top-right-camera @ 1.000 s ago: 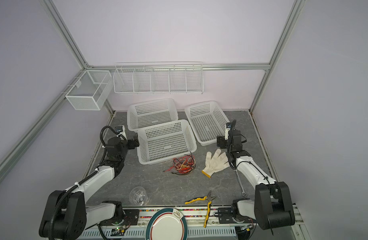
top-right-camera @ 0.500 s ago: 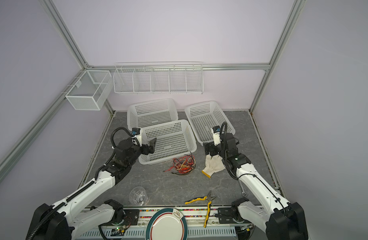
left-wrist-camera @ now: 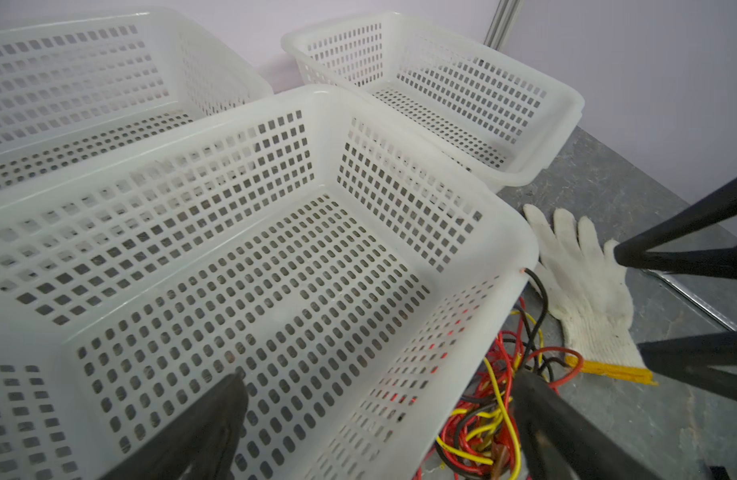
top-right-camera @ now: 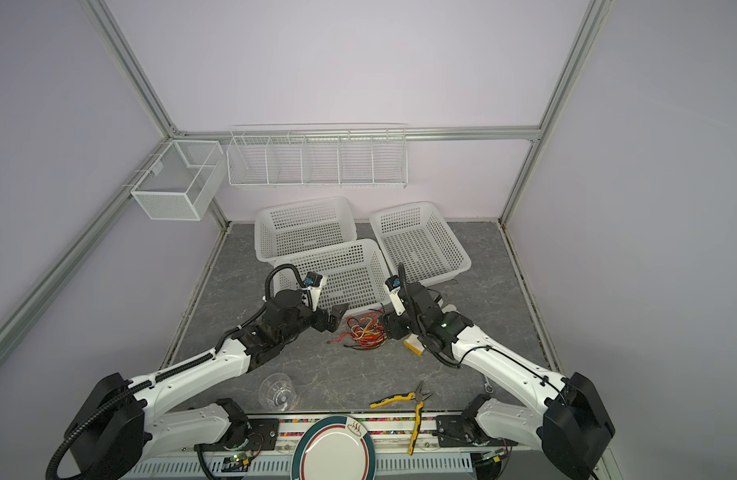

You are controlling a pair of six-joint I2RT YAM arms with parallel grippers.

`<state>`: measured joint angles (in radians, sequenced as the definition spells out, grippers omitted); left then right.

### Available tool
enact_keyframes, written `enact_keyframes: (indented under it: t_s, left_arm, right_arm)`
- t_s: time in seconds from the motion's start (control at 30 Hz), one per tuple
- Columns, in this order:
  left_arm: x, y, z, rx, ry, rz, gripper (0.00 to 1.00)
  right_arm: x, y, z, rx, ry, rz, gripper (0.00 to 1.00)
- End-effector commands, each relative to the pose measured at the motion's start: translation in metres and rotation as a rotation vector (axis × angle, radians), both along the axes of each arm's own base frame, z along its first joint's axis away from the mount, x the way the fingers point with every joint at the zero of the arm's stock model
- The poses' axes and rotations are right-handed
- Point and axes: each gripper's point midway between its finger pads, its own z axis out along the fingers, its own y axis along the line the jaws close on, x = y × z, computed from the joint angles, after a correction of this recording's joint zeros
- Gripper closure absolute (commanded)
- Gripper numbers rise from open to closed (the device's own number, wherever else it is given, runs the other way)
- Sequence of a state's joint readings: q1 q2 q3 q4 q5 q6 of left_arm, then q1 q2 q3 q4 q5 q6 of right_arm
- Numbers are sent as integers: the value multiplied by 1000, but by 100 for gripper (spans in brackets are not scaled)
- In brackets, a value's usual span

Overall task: Untangle the cables
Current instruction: 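Move both grippers forward toward the tangled red, yellow and black wires, then grasp a black wire end with the right gripper while the left gripper hovers nearby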

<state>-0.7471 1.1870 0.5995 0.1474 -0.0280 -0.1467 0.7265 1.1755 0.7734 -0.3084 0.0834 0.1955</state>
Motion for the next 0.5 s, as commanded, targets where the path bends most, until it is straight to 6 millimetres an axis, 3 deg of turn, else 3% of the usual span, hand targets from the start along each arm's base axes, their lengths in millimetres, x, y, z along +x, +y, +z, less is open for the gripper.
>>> enact_keyframes:
  t_s: [0.0,0.3,0.47]
  left_arm:
    - [3,-12,21,-65,-15,-22,0]
    - [5,-19,18,-100,-14,-32,0]
    - [16,-18,14,-141,8,46,0]
  right_arm:
    - [7,-1,1,9,6,-82,32]
    - [24,7,-13,-28,-34,-76,44]
    - [35,10,-20,-88,-58,-42,58]
